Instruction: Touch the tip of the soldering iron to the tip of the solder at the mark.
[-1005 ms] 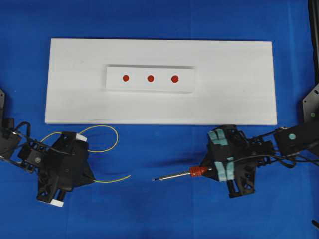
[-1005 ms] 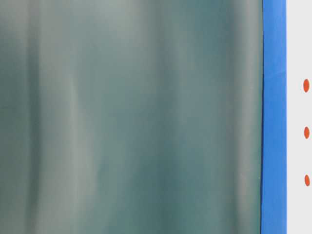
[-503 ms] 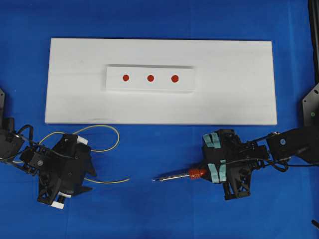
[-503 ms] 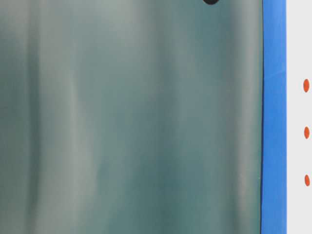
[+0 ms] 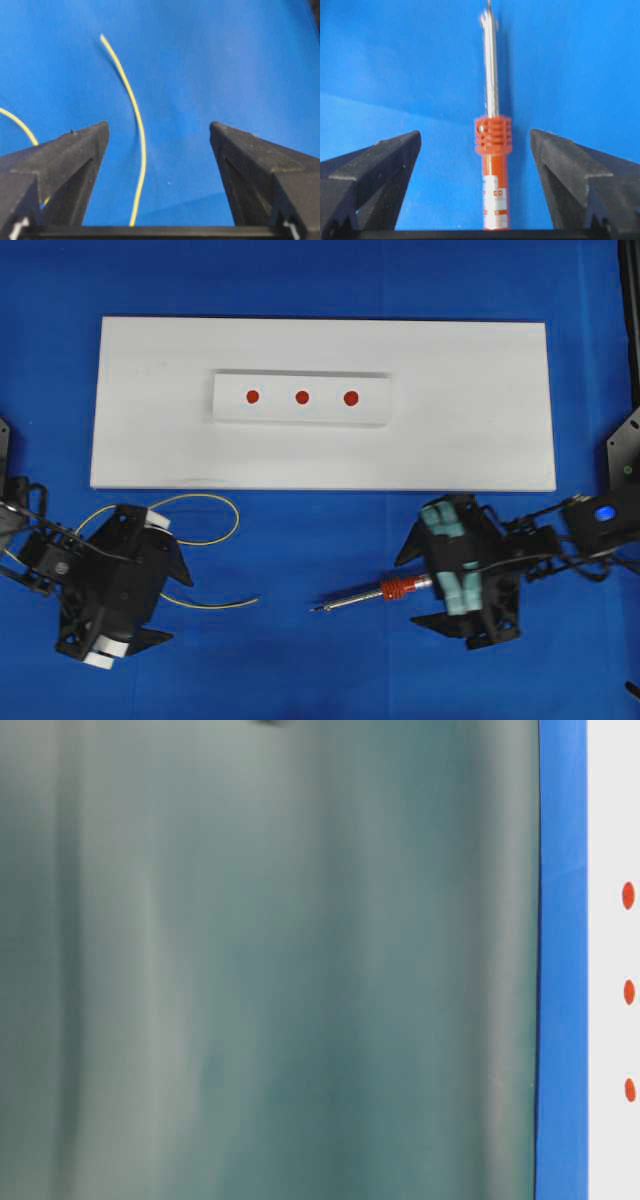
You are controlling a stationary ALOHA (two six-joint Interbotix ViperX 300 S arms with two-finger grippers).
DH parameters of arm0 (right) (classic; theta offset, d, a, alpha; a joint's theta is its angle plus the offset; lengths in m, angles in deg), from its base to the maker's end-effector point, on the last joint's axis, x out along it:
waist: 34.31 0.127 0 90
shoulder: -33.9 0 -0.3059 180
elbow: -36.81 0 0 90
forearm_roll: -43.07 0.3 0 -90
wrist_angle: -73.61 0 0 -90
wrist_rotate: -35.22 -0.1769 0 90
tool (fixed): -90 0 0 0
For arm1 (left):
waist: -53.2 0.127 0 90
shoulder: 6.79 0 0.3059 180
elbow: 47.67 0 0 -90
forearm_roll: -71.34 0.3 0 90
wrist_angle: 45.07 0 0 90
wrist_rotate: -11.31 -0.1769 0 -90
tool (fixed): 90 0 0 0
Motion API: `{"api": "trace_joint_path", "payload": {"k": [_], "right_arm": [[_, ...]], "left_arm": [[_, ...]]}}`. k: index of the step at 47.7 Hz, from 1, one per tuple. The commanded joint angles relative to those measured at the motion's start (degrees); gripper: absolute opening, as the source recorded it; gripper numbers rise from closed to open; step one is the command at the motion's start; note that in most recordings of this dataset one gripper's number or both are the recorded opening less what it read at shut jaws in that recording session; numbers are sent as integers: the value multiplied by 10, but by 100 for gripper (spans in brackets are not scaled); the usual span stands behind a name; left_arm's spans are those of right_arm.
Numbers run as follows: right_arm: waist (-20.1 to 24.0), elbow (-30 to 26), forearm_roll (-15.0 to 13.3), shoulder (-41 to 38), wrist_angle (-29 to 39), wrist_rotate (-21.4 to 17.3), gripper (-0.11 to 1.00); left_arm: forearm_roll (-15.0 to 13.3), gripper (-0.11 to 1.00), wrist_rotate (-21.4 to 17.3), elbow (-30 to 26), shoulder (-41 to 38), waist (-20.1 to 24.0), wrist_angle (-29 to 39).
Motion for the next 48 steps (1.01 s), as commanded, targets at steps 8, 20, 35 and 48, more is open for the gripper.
{"api": "trace_joint_path", "payload": {"k": [8,20,35,48], "right_arm": [[-69,-23,-73,152,98,0,81],[-166,-11,-148,307,163,-1,81],[-200,71,-157,497,208,-5,80],[-202,206,-153,562,100,-47,80]], "left_arm": [[3,75,-14,-11,139,69,44],[3,75,-76,31,310,147,44],[3,75,-121,137,490,191,44],[3,75,-121,222,592,201,41]]}}
